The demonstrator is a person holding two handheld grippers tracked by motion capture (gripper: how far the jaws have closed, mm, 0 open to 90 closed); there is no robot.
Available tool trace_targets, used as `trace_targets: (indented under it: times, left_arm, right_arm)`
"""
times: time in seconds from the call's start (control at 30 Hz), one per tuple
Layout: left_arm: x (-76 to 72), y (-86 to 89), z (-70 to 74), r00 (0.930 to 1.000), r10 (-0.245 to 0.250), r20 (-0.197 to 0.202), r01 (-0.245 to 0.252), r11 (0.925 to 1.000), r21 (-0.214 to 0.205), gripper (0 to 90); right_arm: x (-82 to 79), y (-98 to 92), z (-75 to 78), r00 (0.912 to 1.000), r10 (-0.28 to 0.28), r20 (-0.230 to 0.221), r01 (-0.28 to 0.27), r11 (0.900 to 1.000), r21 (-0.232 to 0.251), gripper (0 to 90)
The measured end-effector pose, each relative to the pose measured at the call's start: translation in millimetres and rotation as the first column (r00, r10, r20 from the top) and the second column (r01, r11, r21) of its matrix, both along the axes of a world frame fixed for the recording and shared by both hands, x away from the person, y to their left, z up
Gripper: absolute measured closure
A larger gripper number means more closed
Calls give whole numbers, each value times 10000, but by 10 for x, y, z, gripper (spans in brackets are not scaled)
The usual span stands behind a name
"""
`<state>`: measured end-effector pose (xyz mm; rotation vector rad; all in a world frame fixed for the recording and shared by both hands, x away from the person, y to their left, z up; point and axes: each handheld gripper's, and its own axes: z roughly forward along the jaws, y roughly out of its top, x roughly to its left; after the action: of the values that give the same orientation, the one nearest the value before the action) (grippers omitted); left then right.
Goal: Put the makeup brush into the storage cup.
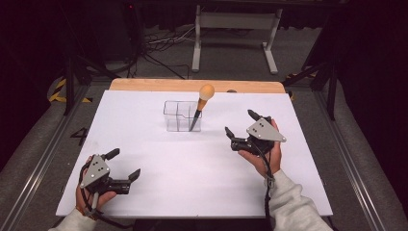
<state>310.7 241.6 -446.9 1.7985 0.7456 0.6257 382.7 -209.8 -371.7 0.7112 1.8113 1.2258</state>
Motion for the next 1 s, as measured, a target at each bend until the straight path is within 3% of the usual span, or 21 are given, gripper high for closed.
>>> trace_targets:
  times: [0.5, 1.0]
  left_arm:
    - [-3, -5, 1, 10000, 8, 8, -8, 10000, 25, 27]
    - [-3, -11, 0, 10000, -7, -11, 7, 10000, 71, 28]
  right_arm:
    - [-152, -123, -59, 9997, -84, 245, 92, 9995, -296, 110]
    - [-264, -274, -161, 9998, -183, 111, 189, 9979, -624, 109]
